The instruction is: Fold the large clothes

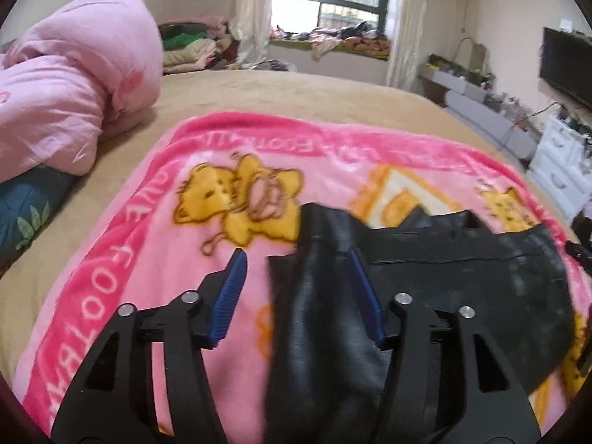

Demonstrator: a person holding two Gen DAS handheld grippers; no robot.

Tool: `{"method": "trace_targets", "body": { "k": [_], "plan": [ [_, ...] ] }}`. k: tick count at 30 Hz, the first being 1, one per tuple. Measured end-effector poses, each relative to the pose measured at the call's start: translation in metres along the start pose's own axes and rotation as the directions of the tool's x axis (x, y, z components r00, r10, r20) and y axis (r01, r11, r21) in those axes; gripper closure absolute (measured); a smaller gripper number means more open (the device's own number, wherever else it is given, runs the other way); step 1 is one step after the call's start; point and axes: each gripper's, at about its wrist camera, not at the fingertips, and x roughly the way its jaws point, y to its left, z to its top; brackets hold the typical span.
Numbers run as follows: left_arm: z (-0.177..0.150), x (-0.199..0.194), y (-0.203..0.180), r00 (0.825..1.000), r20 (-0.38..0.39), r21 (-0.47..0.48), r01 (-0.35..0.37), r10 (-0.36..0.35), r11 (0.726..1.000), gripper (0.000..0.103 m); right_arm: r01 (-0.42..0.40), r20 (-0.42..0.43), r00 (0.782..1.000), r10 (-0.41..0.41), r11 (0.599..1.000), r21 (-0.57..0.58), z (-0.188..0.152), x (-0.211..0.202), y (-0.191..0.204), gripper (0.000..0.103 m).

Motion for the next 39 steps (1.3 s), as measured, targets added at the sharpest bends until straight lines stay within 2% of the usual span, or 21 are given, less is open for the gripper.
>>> {"method": "trace_targets", "body": {
  "k": [7, 11, 16, 19, 22, 24, 30, 34, 37, 39],
  "plan": [
    [-0.017, -0.011, -0.055, 0.988, -0.074, 0.080, 0.141, -0.135, 0.987, 0.031, -0.139, -0.017, 0.990, 0.138, 0.983, -0.117, -0.002, -0.028, 0.044, 0.035],
    [-0.039, -0.012, -0.086, 0.973, -0.143, 0.148, 0.202, -0.181, 0.968, 0.022, -0.173, -0.042, 0.985, 0.168, 0.973, -0.151, -0.005, -0.035, 0.059, 0.035],
    [-0.072, -0.014, -0.105, 0.965, -0.206, 0.233, 0.207, -0.160, 0.950, 0.019, -0.199, -0.065, 0.979, 0.191, 0.970, -0.143, -0.016, -0.042, 0.062, 0.035],
    [-0.089, -0.008, -0.103, 0.969, -0.221, 0.273, 0.170, -0.111, 0.947, 0.014, -0.234, -0.099, 0.970, 0.222, 0.961, -0.145, -0.027, -0.042, 0.063, 0.035],
    [-0.087, 0.000, -0.096, 0.973, -0.215, 0.263, 0.145, -0.088, 0.954, 0.013, -0.207, -0.115, 0.975, 0.188, 0.962, -0.177, -0.035, -0.042, 0.068, 0.035],
    [-0.082, 0.008, -0.089, 0.976, -0.206, 0.252, 0.116, -0.064, 0.961, 0.013, -0.203, -0.131, 0.974, 0.183, 0.966, -0.158, -0.041, -0.041, 0.068, 0.035],
    [-0.076, 0.024, -0.075, 0.969, -0.235, 0.196, 0.126, -0.078, 0.972, 0.010, -0.179, -0.146, 0.977, 0.156, 0.970, -0.165, -0.060, -0.044, 0.067, 0.035],
    [-0.075, 0.025, -0.072, 0.967, -0.241, 0.179, 0.132, -0.086, 0.975, 0.010, -0.098, -0.209, 0.975, 0.072, 0.988, -0.119, -0.067, -0.019, 0.050, 0.034],
    [-0.076, 0.026, -0.071, 0.966, -0.242, 0.177, 0.132, -0.087, 0.975, 0.010, -0.121, -0.256, 0.960, 0.112, 0.992, -0.021, -0.073, -0.001, 0.034, 0.034],
    [-0.075, 0.026, -0.072, 0.966, -0.242, 0.177, 0.132, -0.087, 0.975, 0.010, -0.114, -0.256, 0.961, 0.104, 0.993, -0.026, -0.074, 0.003, 0.034, 0.033]
  ]
}}
